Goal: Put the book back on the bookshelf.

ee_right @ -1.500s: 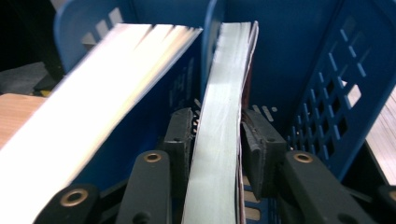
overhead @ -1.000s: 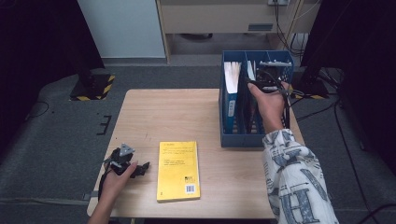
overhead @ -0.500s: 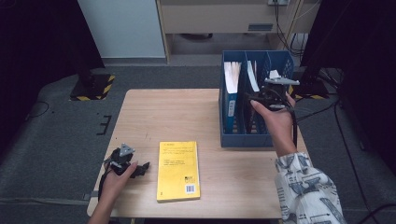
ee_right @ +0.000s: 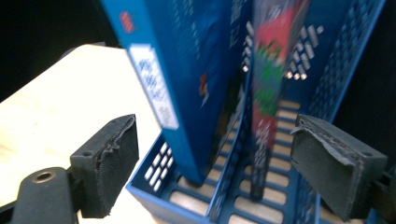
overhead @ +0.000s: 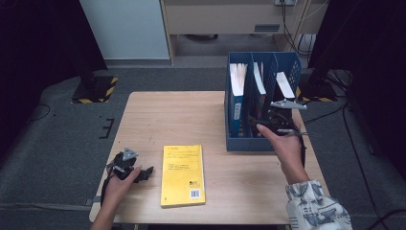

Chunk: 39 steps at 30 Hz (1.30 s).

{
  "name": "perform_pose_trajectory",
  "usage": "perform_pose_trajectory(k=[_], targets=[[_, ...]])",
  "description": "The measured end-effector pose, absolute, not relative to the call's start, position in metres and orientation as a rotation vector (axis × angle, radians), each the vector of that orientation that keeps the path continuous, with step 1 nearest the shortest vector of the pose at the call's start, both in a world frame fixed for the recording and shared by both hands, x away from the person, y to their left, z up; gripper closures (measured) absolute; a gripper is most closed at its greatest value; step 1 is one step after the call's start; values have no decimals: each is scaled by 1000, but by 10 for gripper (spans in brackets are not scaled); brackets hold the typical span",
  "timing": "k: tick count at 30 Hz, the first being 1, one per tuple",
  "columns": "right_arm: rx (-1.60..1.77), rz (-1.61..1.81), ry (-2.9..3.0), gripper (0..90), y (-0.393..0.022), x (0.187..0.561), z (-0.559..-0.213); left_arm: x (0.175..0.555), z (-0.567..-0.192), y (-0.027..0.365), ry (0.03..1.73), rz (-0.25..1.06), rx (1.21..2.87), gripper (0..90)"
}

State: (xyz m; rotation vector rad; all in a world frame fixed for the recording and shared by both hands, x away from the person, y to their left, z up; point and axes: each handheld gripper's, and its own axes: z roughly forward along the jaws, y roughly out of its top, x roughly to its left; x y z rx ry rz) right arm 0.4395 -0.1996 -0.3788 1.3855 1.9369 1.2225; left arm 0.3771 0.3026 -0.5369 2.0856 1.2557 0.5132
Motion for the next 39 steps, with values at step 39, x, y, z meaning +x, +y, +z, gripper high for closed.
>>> perform_pose_trajectory(k=[39], targets=[[1126, 1211, 2423, 314, -100, 368, -488, 377, -530, 301, 1257, 515, 2066, 29]])
